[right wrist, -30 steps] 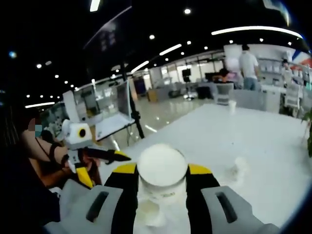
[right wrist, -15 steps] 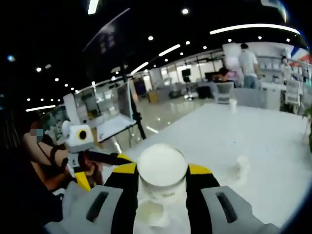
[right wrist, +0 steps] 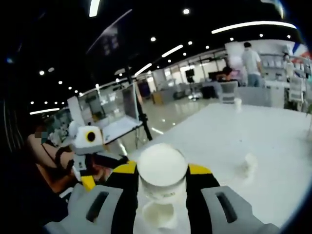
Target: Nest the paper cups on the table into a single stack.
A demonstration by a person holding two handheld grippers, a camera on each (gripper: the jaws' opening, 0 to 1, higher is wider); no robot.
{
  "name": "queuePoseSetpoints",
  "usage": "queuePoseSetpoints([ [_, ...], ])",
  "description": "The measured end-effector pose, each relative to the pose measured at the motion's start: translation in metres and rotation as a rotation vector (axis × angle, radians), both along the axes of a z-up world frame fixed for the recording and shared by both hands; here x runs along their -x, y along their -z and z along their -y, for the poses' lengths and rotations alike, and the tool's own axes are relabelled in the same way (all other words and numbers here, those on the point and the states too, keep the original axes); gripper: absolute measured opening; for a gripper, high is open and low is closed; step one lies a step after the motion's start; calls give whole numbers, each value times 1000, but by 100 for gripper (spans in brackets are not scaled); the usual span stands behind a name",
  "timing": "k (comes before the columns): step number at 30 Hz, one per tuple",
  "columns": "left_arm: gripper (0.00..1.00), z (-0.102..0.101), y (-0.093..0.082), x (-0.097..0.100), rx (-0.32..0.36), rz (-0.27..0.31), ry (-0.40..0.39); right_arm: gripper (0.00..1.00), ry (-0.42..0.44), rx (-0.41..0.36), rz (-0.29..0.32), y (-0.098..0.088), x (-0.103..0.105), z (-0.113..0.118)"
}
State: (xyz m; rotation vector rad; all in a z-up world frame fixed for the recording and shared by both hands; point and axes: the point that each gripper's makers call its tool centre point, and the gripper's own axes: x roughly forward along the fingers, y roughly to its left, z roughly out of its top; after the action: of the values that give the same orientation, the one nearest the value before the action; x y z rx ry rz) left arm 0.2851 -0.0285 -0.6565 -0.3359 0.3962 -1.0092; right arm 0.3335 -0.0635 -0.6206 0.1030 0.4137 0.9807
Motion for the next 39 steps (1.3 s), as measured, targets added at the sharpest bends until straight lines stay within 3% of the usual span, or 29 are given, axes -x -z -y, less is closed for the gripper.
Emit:
queuePoseSetpoints([
  [17, 58, 9, -16, -1, 65, -11, 20, 35, -63, -50, -2, -8, 11, -15],
  [39, 43, -8, -26, -8, 169, -37, -38, 34, -91, -106, -52, -1, 24, -14],
])
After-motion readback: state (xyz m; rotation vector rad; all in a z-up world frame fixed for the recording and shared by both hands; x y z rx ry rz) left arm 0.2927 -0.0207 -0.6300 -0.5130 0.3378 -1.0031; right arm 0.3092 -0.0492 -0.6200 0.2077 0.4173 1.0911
